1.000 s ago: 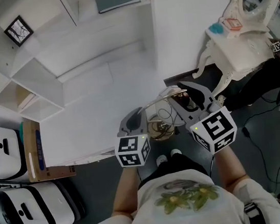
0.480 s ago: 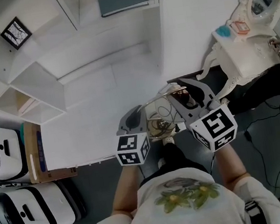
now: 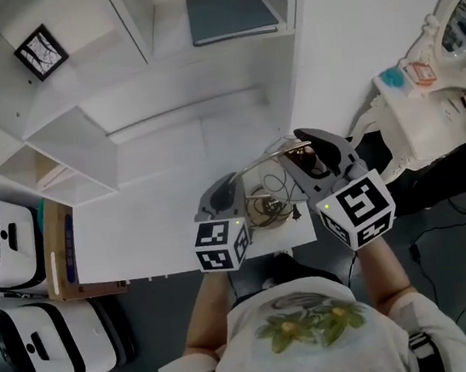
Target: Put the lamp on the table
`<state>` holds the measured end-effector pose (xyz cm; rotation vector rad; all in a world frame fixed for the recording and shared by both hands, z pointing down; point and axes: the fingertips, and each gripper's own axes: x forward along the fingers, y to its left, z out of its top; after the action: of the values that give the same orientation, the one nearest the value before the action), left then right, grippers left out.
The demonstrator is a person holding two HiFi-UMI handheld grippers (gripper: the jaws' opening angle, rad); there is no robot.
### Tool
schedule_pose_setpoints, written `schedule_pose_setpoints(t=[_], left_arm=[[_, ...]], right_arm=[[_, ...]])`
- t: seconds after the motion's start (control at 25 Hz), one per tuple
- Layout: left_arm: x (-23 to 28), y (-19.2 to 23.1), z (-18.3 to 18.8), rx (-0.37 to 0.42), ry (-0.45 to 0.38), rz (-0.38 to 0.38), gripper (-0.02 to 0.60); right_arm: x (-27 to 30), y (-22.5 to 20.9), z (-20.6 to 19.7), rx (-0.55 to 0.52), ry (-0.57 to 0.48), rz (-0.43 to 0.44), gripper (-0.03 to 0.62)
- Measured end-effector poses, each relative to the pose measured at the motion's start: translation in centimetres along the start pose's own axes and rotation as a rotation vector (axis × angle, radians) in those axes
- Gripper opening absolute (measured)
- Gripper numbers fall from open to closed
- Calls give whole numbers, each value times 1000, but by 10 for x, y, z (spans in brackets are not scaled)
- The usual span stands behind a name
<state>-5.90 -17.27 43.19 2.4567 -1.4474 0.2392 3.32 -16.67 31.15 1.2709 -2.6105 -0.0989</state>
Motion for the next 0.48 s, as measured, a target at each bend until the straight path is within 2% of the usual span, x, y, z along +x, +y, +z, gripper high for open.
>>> schedule_pose_setpoints(t=[0.48], left_arm=[[30, 31, 19, -6, -8, 49, 27]], right_arm=[[45, -22, 9, -10, -21, 50, 184]])
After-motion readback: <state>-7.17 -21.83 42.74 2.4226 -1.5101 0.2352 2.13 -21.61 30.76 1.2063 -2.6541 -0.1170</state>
